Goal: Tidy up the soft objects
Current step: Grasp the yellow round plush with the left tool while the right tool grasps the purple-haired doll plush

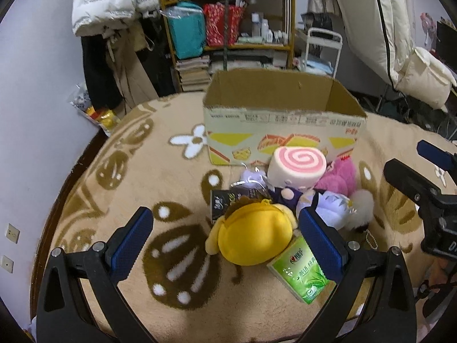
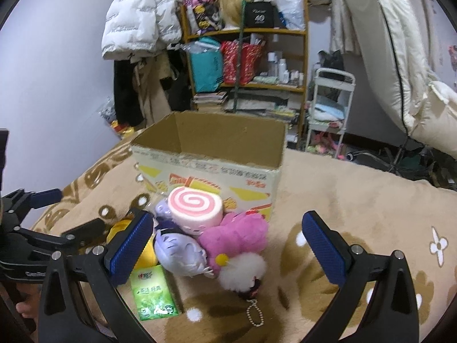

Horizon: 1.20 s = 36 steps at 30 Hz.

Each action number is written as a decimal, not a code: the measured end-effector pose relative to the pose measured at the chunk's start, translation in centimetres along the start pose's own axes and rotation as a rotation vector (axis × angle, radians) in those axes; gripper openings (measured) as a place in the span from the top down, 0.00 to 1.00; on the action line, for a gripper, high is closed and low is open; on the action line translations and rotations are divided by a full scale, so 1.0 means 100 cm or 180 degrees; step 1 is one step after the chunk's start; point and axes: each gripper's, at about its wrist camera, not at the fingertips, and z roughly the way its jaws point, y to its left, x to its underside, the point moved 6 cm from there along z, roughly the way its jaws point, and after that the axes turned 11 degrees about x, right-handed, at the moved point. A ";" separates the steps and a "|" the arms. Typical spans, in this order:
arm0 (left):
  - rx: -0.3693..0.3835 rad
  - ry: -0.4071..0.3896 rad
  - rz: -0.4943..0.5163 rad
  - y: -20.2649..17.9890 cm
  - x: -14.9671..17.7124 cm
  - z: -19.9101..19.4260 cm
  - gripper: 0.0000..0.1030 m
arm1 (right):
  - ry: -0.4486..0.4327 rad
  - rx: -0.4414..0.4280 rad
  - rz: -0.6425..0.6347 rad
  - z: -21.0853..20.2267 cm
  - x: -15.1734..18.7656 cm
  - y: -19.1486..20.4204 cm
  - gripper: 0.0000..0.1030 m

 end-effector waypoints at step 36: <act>0.0268 0.0844 -0.0242 0.001 0.025 0.093 0.02 | 0.1208 -0.0948 -0.0106 0.086 0.040 0.057 0.40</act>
